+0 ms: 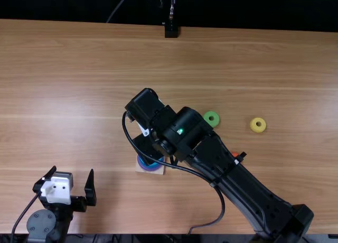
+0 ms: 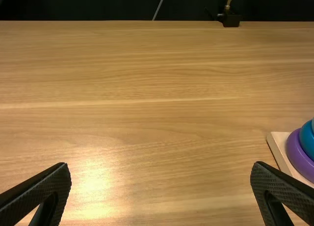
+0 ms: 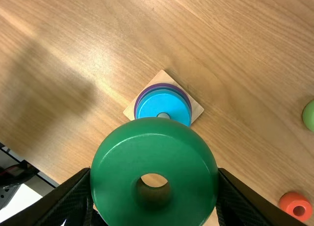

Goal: Build the Hanoi tower: stack the rings onto the peg from bottom to top in this color order: purple, dark blue, light blue, dark green, light green, yellow, orange.

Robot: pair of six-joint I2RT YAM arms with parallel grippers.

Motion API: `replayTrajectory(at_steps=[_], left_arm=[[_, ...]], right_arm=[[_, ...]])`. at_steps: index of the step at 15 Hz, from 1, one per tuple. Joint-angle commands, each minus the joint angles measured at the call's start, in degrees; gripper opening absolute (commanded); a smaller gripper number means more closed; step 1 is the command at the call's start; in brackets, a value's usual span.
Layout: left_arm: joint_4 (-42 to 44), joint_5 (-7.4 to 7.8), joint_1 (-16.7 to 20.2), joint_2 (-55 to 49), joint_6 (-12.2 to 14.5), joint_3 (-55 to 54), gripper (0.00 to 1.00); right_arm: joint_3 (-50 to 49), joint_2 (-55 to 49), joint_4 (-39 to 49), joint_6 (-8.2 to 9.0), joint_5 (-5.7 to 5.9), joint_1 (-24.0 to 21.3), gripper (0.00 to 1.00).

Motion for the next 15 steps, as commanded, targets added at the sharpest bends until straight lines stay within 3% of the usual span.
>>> replayTrajectory(at_steps=[1, 10, 11, 12, 15], left_arm=[[-4.19, -0.21, 0.67, -0.93, 0.71, -6.33, 1.00], [-4.19, -0.21, 0.67, -0.93, 0.71, -6.33, 1.00], [-4.19, -0.21, 0.67, -0.93, 0.71, -6.33, 1.00], [-4.19, -0.21, 0.67, -0.93, 0.71, -6.33, 1.00], [-4.19, -0.21, 0.67, -0.93, 0.71, -6.33, 1.00]], right_arm=[[-0.37, 1.55, 0.14, -0.05, 0.13, 0.45, 0.00], [-0.81, 3.92, 0.46, -0.05, 0.34, 0.10, 0.00], [-0.63, 3.92, 1.30, 0.05, 0.24, 0.10, 0.45], [-0.63, 3.92, 1.83, 0.05, 0.24, 0.01, 0.99], [-0.10, 3.83, 2.14, 0.16, 0.24, 0.01, 1.00]])
